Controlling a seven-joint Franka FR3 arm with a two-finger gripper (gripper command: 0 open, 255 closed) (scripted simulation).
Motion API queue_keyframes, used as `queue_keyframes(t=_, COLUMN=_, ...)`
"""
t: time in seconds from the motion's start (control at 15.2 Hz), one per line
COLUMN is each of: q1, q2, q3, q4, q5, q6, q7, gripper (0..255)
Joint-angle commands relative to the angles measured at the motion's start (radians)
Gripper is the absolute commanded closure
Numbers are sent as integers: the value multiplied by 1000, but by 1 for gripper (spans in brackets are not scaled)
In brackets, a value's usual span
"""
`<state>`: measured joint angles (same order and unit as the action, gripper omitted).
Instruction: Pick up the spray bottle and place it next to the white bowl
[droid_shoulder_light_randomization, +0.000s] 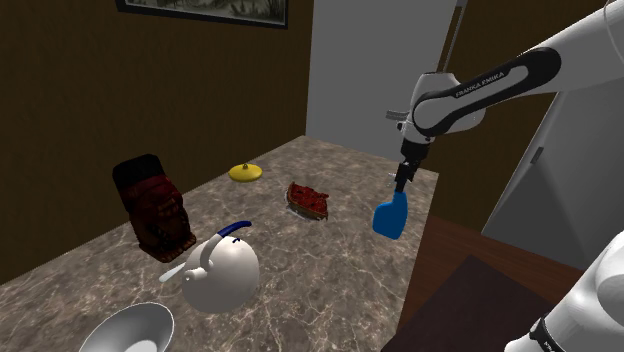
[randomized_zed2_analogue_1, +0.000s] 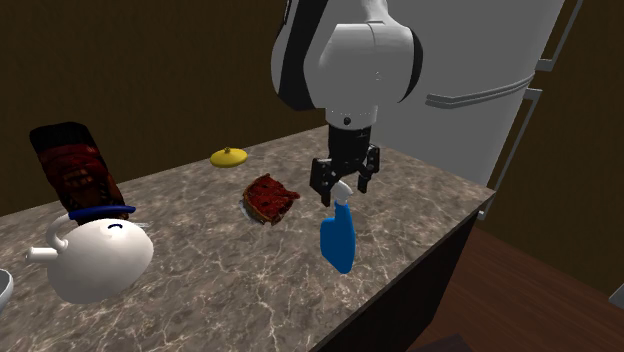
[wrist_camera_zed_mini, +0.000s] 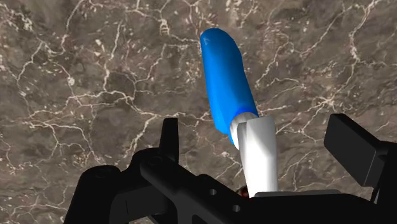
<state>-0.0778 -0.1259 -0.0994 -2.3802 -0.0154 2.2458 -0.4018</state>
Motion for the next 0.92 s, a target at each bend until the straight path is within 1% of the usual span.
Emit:
queue_keyframes(t=0.0, q1=0, q2=0, q3=0, q4=0, q5=0, q6=0, q7=0, gripper=0)
queue_keyframes(t=0.07, q1=0, q2=0, q3=0, q4=0, q5=0, q6=0, q7=0, gripper=0)
queue_keyframes(t=0.13, q1=0, q2=0, q3=0, q4=0, q5=0, q6=0, q7=0, gripper=255)
queue_keyframes(t=0.73, q1=0, q2=0, q3=0, q4=0, q5=0, q6=0, q7=0, gripper=255)
queue_keyframes(t=0.86, q1=0, q2=-15, q3=1, q4=13, q5=-1, q6=-28, q7=1, gripper=255)
